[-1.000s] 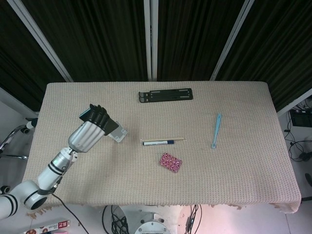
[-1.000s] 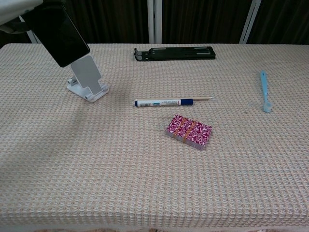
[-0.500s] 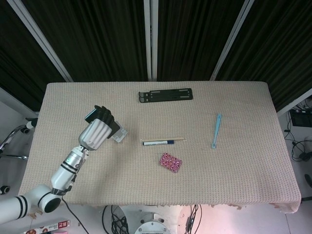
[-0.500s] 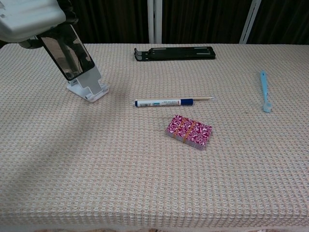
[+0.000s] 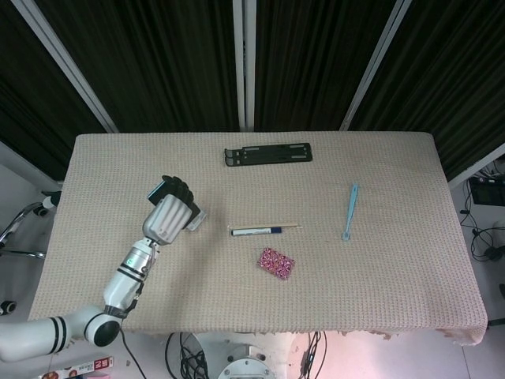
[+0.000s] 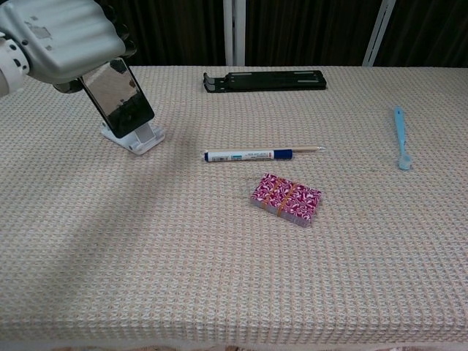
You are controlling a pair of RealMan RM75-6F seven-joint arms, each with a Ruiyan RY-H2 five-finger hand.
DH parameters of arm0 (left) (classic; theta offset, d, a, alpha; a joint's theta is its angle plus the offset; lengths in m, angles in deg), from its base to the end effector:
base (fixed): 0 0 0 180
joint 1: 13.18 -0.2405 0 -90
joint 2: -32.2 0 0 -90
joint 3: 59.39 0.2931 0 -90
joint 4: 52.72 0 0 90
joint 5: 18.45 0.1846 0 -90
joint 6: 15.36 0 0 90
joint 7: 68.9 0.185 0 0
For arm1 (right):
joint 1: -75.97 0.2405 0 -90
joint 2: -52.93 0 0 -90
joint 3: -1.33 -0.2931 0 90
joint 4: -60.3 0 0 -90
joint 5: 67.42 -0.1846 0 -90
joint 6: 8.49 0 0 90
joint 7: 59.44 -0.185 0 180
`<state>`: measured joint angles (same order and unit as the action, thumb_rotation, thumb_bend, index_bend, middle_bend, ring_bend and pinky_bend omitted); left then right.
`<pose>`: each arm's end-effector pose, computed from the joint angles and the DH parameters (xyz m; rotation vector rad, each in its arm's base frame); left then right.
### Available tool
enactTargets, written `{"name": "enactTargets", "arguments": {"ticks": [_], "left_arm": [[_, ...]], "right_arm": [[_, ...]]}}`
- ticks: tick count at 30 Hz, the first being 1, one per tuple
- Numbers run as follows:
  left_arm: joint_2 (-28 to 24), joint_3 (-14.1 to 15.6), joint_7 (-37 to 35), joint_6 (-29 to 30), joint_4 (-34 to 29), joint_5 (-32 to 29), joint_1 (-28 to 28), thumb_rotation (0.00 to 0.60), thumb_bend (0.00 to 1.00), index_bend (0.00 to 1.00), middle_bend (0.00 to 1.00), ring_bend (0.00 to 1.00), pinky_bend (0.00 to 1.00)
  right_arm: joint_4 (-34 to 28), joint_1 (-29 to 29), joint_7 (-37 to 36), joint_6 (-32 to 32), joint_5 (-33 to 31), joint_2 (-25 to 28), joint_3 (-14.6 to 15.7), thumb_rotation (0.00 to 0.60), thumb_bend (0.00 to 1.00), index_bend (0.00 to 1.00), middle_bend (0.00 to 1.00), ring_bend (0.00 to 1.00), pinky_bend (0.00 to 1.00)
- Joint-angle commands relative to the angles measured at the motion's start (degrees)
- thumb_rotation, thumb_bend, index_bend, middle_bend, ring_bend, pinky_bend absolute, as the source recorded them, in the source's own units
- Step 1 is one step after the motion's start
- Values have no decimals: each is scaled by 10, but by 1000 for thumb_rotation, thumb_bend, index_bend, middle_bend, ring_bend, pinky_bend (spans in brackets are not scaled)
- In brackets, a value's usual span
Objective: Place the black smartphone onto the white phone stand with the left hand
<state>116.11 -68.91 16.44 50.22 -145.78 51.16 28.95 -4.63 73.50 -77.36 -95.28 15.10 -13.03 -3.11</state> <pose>-0.1338 0.3898 0.0436 -1.8151 0.2804 -0.3409 -0.4329 -0.1770 0.2639 1.2297 -0.8254 0.7367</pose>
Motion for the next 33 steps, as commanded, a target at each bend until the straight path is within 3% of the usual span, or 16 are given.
{"name": "enactTargets", "arguments": {"ticks": [1, 16, 33], "left_arm": [[5, 7, 5, 0, 5, -2, 6, 600, 379, 558, 602, 414, 299], [29, 10, 26, -4, 12, -71, 43, 600, 380, 557, 604, 414, 298], [26, 35, 26, 1, 35, -87, 73, 600, 380, 557, 604, 415, 298]], "right_arm": [[4, -1, -3, -1, 1, -2, 0, 600, 183, 0, 0, 0, 0], [17, -5, -19, -1, -2, -4, -3, 600, 184, 0, 0, 0, 0], [9, -4, -13, 1, 3, 2, -2, 600, 183, 0, 0, 0, 0]]}}
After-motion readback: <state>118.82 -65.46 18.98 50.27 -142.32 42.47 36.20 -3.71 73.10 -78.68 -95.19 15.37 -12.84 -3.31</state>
